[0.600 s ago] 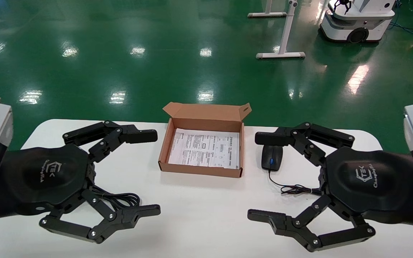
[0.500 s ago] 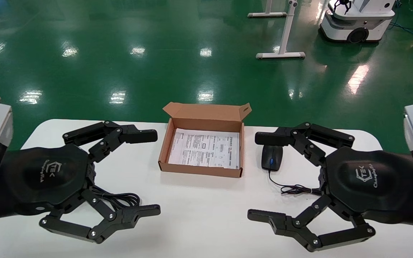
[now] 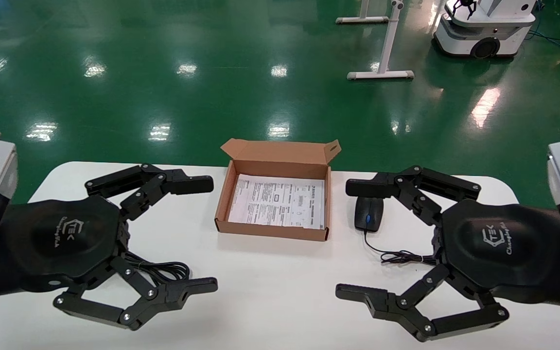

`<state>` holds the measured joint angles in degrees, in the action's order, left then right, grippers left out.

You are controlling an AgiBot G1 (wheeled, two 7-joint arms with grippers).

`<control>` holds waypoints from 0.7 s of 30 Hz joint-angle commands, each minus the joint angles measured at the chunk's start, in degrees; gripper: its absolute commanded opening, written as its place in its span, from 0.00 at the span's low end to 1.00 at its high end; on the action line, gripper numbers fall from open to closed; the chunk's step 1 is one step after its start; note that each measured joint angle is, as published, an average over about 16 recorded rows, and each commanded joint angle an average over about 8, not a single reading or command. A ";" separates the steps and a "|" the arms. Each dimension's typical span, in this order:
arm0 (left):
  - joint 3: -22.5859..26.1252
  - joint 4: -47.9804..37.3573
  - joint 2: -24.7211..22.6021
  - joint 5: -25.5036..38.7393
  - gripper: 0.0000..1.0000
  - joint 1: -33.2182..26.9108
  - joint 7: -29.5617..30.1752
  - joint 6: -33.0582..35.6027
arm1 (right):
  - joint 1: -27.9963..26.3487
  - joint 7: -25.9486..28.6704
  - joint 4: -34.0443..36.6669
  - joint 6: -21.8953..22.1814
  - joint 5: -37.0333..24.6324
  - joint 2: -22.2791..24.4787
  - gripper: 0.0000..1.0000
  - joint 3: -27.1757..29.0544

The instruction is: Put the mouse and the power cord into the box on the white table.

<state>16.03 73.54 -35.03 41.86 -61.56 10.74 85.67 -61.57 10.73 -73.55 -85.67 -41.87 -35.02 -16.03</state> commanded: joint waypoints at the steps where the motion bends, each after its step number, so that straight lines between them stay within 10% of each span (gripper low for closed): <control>1: -0.01 0.01 0.01 -0.01 1.00 0.01 0.00 0.01 | 0.00 0.00 0.00 0.00 0.00 0.00 1.00 0.00; 12: 1.78 0.05 0.74 4.01 1.00 -2.30 -1.49 2.64 | -0.35 -1.30 1.09 -0.54 -1.21 0.01 1.00 -0.26; 21: 12.46 -3.84 1.87 16.85 1.00 -11.70 -8.43 5.41 | -4.60 -11.40 9.52 -4.72 -9.82 -0.19 1.00 -4.12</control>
<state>28.33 69.31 -33.61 59.30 -73.14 1.91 90.83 -66.54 -1.31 -63.62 -89.56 -52.28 -35.17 -20.75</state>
